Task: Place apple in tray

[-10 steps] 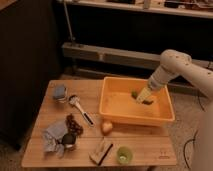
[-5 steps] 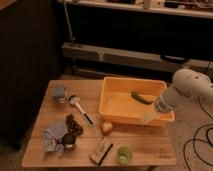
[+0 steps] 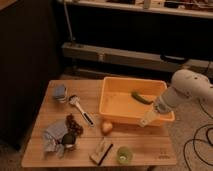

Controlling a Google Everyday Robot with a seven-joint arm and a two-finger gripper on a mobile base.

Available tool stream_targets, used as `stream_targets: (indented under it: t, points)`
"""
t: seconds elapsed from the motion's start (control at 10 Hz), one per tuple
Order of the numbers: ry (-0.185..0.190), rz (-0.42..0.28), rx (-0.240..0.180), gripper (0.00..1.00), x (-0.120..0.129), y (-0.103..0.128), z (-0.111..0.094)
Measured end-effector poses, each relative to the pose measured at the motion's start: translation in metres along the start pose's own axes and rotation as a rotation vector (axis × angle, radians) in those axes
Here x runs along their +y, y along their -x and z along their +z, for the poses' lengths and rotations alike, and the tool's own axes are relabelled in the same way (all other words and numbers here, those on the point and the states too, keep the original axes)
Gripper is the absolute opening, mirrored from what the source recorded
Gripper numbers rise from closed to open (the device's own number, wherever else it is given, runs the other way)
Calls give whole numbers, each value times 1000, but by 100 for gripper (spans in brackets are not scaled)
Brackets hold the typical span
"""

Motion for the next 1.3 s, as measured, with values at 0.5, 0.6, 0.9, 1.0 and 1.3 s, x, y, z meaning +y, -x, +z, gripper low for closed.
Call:
stream_targets:
  t: [0.5,0.6,0.9,1.0,1.3]
  points:
    - [-12,-72,-40,80,82,-7,24]
    - [-5,-102,-47,80,100,-10,28]
    - [37,-246,-88,80,166,-14,39]
    - [56,-340,-104,80,181,-12,41]
    - [151,-625,-145,80,197,-13,42]
